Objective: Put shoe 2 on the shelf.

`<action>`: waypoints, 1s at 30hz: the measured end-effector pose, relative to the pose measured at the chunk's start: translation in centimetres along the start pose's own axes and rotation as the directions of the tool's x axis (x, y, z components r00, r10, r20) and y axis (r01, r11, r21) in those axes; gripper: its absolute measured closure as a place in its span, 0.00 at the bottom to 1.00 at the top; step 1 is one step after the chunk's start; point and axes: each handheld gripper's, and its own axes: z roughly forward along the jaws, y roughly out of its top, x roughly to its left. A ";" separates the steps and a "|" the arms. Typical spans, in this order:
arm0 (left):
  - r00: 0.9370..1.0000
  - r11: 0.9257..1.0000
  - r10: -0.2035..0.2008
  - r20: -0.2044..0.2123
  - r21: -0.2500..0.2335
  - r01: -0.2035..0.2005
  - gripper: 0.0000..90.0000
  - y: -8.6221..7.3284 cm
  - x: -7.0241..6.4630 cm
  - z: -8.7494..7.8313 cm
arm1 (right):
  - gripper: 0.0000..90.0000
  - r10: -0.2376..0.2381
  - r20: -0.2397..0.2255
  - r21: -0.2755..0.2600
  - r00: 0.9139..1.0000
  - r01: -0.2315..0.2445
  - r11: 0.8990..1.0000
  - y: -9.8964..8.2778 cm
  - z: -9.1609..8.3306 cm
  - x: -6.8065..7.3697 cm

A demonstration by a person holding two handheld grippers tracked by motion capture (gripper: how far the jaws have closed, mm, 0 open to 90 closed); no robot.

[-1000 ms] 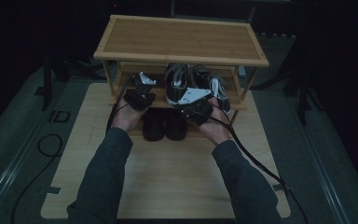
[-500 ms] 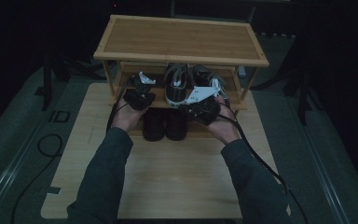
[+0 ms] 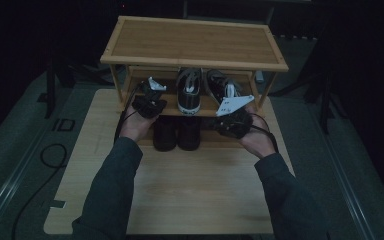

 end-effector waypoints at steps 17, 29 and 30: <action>1.000 1.000 -0.021 0.012 -0.003 0.021 1.00 -0.1 0.2 0.0 | 0.97 0.039 -0.030 0.018 0.999 -0.038 0.999 -3.7 -2.7 -1.5; 1.000 1.000 -0.026 0.016 -0.003 0.026 1.00 -0.1 0.2 0.0 | 0.97 0.053 -0.018 0.035 0.998 -0.052 0.998 -5.8 -4.9 -2.6; 0.999 1.000 -0.029 0.017 -0.008 0.029 1.00 -0.1 0.2 0.0 | 0.97 0.053 -0.018 0.035 0.998 -0.052 0.998 -5.8 -4.9 -2.6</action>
